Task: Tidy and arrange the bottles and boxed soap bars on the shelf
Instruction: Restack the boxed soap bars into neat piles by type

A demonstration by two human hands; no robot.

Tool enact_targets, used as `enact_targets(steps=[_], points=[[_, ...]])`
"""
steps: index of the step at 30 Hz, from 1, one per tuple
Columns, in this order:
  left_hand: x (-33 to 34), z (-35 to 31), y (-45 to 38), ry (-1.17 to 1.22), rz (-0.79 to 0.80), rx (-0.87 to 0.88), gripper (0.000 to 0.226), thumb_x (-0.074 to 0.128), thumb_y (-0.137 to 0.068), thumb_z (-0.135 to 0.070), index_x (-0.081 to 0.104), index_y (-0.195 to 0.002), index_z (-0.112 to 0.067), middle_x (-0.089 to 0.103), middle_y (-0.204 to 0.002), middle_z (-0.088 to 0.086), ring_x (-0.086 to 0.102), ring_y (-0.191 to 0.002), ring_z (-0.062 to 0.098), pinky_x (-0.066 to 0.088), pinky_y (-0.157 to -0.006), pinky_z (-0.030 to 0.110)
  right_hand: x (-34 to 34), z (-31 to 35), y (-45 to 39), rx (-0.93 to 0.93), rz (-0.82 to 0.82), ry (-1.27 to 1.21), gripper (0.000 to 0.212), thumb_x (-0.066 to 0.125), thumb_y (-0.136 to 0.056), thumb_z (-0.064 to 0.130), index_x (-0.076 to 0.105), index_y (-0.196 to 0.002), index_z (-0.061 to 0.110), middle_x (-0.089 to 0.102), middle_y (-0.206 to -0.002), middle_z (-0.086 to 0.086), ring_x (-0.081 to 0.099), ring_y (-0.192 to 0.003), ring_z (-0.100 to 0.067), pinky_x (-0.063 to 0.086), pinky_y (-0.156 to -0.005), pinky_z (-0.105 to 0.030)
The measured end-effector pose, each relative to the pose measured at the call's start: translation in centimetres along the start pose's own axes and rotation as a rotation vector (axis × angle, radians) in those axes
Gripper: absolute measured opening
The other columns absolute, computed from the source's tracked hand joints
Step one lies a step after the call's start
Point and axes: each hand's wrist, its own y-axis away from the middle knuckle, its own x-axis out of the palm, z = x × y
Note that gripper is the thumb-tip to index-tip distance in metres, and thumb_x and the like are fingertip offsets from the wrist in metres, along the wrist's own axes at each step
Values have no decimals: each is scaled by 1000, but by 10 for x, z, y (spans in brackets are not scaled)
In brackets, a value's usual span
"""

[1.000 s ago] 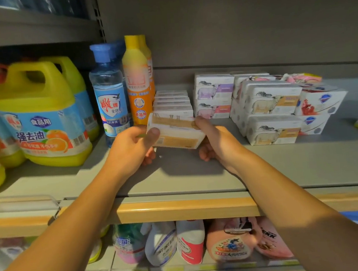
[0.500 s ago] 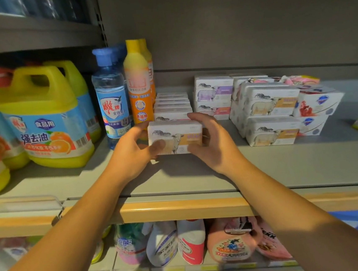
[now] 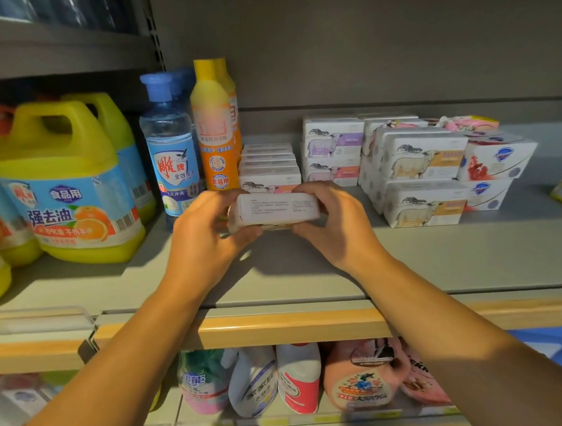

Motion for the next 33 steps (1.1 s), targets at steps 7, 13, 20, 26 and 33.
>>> enact_targets(steps=[7, 13, 20, 26, 33], points=[[6, 11, -6, -273, 138, -240, 27, 64, -91, -40, 68, -111, -22, 71, -103, -12, 65, -94, 8, 48, -77, 22, 1, -4, -2, 190, -14, -98, 48, 78, -77, 10, 63, -121, 24, 66, -108, 4, 60, -89, -12, 44, -70, -8], [9, 9, -3, -517, 352, -172, 25, 58, -90, -43, 71, -105, -28, 73, -99, -3, 66, -91, 22, 56, -75, 40, 0, -8, -5, 84, -4, 167, 47, 75, -78, 10, 66, -124, 18, 54, -128, -3, 55, -115, -22, 45, -95, -25], [10, 10, 3, -637, 355, -176, 33, 49, -89, -53, 69, -103, -30, 72, -96, -5, 64, -89, 22, 57, -69, 38, 6, -18, -28, -109, 138, 321, 40, 72, -84, 20, 64, -123, 19, 56, -118, 0, 43, -115, -21, 44, -96, -33], [10, 10, 3, -606, 365, -157, 39, 49, -90, -54, 70, -108, -27, 72, -104, -4, 63, -98, 20, 57, -77, 40, 25, -30, -55, -143, 158, 385, 39, 70, -86, 19, 63, -124, 15, 59, -119, -4, 44, -115, -27, 33, -99, -31], [12, 13, 1, -613, 372, -153, 38, 49, -91, -54, 70, -109, -29, 71, -110, -7, 59, -104, 20, 55, -80, 41, 40, -37, -64, -187, 99, 431, 40, 73, -83, 23, 65, -121, 15, 61, -114, -5, 46, -107, -30, 35, -92, -31]])
